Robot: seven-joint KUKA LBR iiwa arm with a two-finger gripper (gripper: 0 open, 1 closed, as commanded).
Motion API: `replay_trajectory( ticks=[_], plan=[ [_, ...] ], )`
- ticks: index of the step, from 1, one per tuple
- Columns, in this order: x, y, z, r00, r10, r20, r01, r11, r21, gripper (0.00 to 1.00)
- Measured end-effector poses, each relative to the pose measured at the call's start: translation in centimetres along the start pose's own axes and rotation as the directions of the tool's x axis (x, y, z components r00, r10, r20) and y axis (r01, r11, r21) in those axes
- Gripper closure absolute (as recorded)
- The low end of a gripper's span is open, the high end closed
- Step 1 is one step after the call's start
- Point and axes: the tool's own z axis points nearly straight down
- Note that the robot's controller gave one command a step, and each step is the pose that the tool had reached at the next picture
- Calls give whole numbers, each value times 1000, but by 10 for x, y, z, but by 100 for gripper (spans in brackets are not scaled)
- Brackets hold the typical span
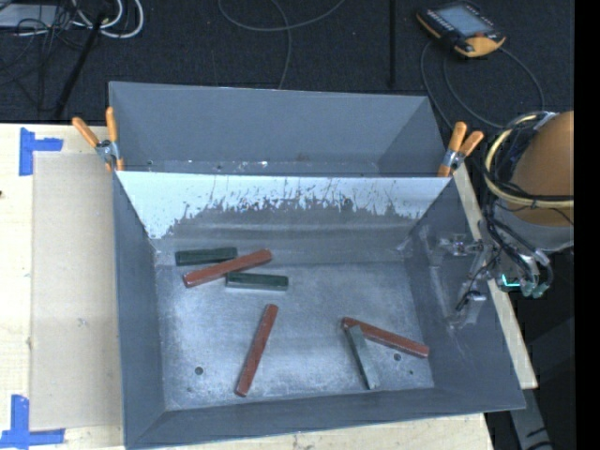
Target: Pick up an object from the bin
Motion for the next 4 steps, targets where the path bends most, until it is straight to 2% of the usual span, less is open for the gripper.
replay_trajectory(
  ticks=[1,2,3,4],
  plan=[
    [-2,1,-4,1000,-4,7,4,1000,1,0],
    [21,29,46,998,-55,12,54,999,4,0],
    [28,25,104,986,-166,10,166,986,2,0],
    [46,92,119,936,-351,6,351,936,3,100]
  ],
)
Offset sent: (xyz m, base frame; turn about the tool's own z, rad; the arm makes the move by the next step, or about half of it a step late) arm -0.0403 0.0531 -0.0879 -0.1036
